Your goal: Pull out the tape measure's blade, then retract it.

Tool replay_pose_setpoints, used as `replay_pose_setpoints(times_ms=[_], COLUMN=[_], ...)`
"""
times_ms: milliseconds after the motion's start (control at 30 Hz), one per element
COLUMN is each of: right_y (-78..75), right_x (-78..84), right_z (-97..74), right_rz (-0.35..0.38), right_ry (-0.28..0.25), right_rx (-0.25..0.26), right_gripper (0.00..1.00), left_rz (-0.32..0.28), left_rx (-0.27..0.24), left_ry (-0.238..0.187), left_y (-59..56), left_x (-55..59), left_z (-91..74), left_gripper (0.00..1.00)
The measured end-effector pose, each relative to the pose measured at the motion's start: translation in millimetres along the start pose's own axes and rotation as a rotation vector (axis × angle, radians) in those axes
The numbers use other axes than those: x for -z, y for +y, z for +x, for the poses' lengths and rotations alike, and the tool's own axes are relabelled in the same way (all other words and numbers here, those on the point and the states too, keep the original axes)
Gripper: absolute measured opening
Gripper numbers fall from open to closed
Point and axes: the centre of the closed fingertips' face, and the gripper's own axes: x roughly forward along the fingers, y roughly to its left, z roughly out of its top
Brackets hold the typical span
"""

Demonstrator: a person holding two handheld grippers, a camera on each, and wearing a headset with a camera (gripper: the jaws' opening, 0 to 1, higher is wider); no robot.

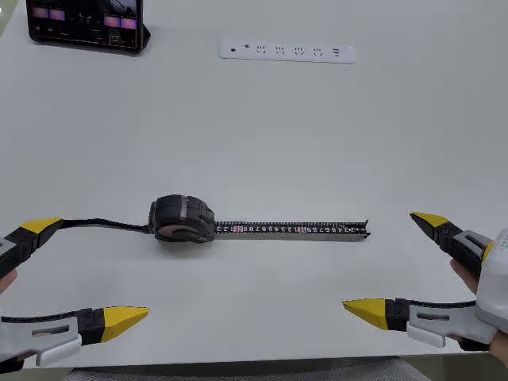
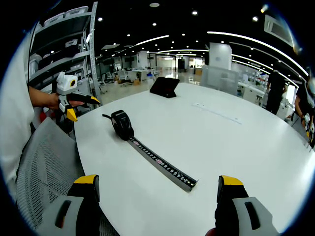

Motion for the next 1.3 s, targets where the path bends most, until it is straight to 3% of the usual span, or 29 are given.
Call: replay_pose_setpoints(times_ms=[967,1300], right_y=[-0.3,-6.3], right_x=[3.3,4.8], right_z=[1.2,5.0], right_rz=[-0.003,-0.010], right_ry=[0.009,0.015], right_rx=[-0.003,-0.004], right_gripper=[0.97,0.96], left_rz=[-0.014,-0.054], left_rx=[-0.001,-0.022], left_ry=[-0.012,-0.011], left_y=[-3.9,-7.0], left_x=[-9.8,-11.3], left_z=[13.8,31.5], left_gripper=[0.99,0.98])
